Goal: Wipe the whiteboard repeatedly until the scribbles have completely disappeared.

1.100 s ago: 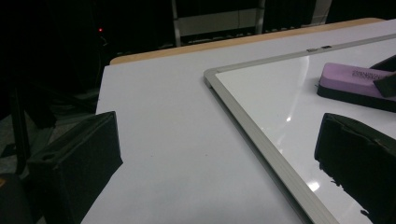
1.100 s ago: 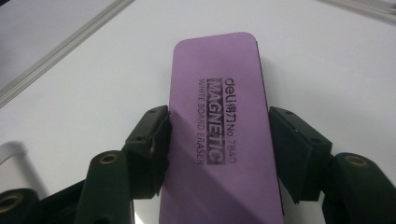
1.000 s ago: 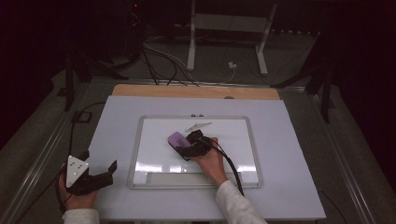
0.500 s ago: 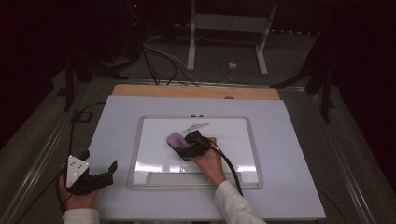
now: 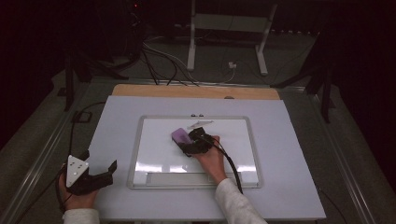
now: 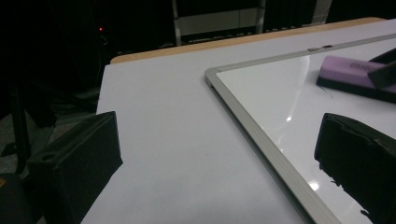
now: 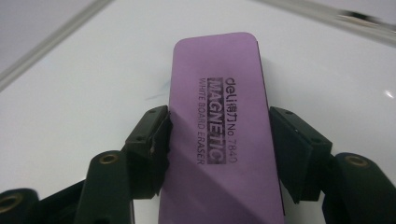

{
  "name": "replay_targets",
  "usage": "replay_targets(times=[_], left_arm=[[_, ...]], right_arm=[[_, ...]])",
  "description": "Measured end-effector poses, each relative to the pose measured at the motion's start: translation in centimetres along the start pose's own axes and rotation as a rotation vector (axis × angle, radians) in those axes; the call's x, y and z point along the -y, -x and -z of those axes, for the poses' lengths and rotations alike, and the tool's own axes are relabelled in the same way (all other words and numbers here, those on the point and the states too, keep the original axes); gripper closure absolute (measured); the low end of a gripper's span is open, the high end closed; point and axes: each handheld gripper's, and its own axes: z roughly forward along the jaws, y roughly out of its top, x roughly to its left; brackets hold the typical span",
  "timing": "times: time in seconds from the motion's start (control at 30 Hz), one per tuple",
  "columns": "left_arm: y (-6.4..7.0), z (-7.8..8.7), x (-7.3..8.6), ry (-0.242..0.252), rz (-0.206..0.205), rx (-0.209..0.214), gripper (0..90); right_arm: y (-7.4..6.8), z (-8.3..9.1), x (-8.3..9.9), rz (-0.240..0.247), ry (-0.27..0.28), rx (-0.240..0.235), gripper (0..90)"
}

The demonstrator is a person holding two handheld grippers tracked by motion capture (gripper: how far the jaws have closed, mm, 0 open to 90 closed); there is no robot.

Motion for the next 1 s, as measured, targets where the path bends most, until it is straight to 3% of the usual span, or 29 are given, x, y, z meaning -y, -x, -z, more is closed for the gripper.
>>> replay_targets(times=[0.07, 0.13, 0.2, 0.33, 0.4, 0.53, 0.7, 0.83, 1.0], left_arm=[[0.0, 0.1, 0.0, 0.002, 0.000, -0.001, 1.3], [0.0, 0.1, 0.0, 0.004, 0.002, -0.002, 1.3], [-0.1, 0.2, 0.0, 0.005, 0.005, -0.004, 1.3], [-0.1, 0.2, 0.0, 0.006, 0.006, -0.004, 1.3], [-0.2, 0.2, 0.0, 0.007, 0.007, -0.003, 1.3], [-0.2, 0.2, 0.0, 0.007, 0.007, -0.003, 1.3], [-0.1, 0.2, 0.0, 0.008, 0.007, -0.003, 1.3], [-0.2, 0.3, 0.0, 0.011, 0.011, -0.005, 1.3], [-0.3, 0.3, 0.0, 0.008, 0.009, -0.004, 1.3]], right_arm=[[-1.0, -0.2, 0.0, 0.058, -0.007, -0.053, 40.8], [-1.4, -0.4, -0.1, 0.081, -0.012, -0.062, 40.8], [-1.2, -0.4, -0.1, 0.063, -0.009, -0.043, 40.8], [0.1, -0.3, -0.4, -0.026, 0.002, 0.057, 40.9], [0.7, -0.2, -0.4, -0.059, 0.009, 0.085, 40.8], [0.3, -0.5, -0.5, -0.049, 0.014, 0.061, 40.8], [-1.4, -0.9, -0.5, 0.043, -0.001, -0.029, 40.7], [-1.3, -1.0, -0.7, 0.039, 0.002, -0.012, 40.8], [0.0, -1.0, -1.1, -0.037, 0.002, 0.063, 40.8]])
